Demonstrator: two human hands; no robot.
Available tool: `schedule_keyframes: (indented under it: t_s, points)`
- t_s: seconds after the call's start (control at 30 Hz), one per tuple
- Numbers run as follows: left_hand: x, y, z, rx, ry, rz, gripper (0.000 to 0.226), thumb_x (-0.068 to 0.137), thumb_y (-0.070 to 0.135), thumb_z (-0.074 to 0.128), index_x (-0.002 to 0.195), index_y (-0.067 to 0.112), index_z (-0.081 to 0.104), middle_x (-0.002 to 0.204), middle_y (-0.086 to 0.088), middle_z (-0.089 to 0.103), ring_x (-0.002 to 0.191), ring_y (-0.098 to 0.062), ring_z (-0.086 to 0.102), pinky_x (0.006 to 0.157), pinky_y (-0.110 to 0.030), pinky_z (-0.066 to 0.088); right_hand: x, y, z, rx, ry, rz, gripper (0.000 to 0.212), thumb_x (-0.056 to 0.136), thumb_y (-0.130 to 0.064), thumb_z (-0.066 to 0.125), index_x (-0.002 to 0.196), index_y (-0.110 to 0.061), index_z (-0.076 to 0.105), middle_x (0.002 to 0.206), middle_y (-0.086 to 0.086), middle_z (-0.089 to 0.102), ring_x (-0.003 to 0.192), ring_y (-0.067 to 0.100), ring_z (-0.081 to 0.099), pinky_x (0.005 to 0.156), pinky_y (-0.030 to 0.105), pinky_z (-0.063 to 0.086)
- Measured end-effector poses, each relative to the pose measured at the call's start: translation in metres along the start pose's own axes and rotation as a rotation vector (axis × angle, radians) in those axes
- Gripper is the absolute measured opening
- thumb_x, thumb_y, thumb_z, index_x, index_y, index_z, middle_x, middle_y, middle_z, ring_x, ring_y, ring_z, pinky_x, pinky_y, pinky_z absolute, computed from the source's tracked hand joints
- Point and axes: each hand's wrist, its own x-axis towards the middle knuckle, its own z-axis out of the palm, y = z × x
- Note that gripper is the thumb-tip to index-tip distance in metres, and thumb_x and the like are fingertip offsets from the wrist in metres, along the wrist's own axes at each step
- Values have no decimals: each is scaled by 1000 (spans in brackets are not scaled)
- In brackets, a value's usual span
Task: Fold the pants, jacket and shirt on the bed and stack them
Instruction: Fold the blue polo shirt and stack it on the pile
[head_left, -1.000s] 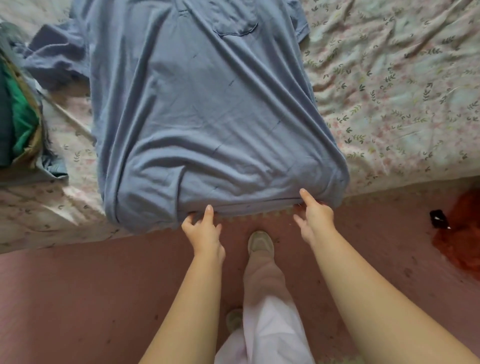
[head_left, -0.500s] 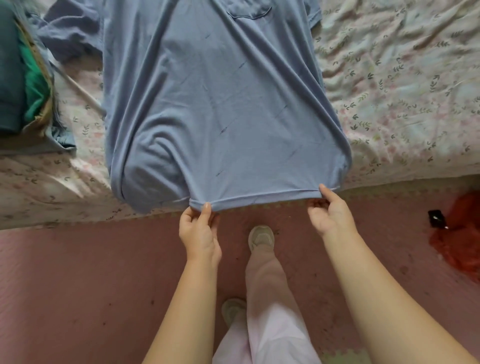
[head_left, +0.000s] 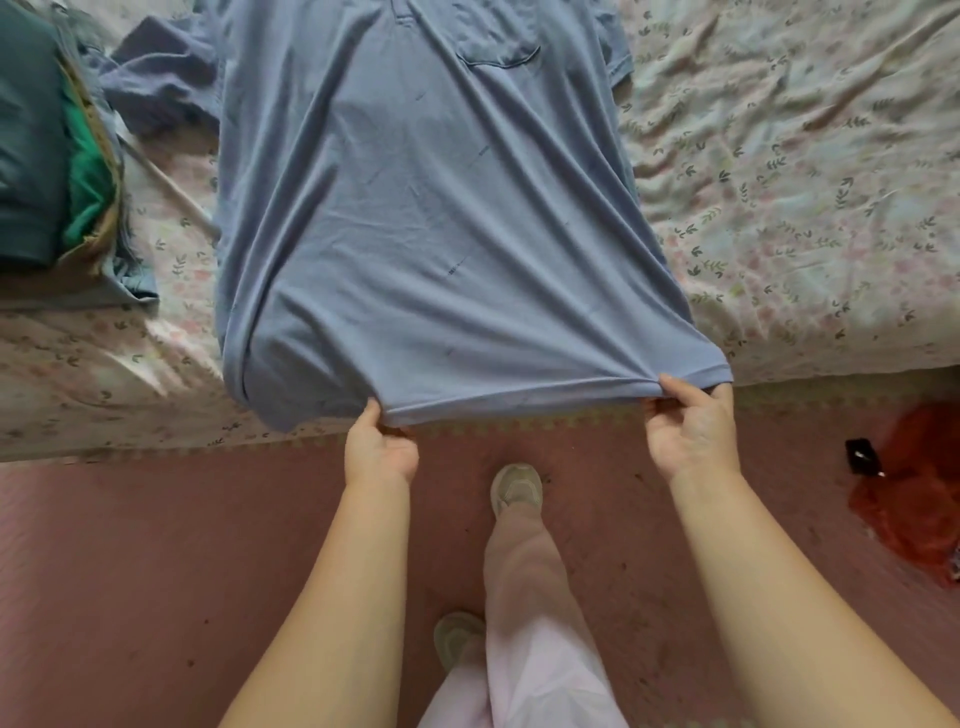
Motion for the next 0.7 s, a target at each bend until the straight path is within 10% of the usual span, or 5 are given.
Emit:
schedule_keyframes:
  t_s: [0.1, 0.27, 0.37, 0.5, 0.7]
  points:
    - [-2, 4, -16, 136, 68, 155, 18, 93, 5, 47, 89, 21, 55, 55, 15, 64, 64, -3, 51, 49, -15, 37, -6, 1, -8, 10, 44, -2, 48, 80, 21, 44, 97, -22, 56, 78, -5, 71, 79, 14, 62, 55, 17, 49]
    - [-11, 13, -54, 365, 43, 165, 21, 92, 3, 50, 85, 22, 53, 85, 6, 58, 79, -8, 56, 71, -23, 42, -6, 25, -8, -71, 114, 181, 35, 86, 10, 45, 94, -24, 52, 82, -1, 62, 74, 11, 53, 63, 24, 48]
    - [-7, 20, -54, 323, -15, 92, 27, 93, 4, 48, 116, 18, 49, 104, 5, 55, 105, -16, 56, 95, -33, 37, -14, 53, -4, -217, 111, 335, 45, 91, 4, 43, 129, -21, 43, 111, 6, 52, 103, 20, 54, 95, 35, 40]
    - [1, 32, -48, 265, -4, 57, 48, 94, 10, 48, 139, 11, 34, 133, -3, 50, 123, -20, 48, 103, -37, 30, -37, 94, 11, -346, 61, 469, 45, 90, 0, 48, 132, -13, 39, 105, 9, 57, 101, 24, 57, 91, 37, 38]
    - [7, 47, -48, 106, -96, 14, 12, 94, 14, 46, 91, 18, 56, 96, 4, 60, 80, -7, 55, 67, -19, 38, -72, 146, 55, -406, -147, 615, 23, 91, -17, 53, 114, -14, 54, 131, 13, 51, 119, 27, 51, 96, 38, 36]
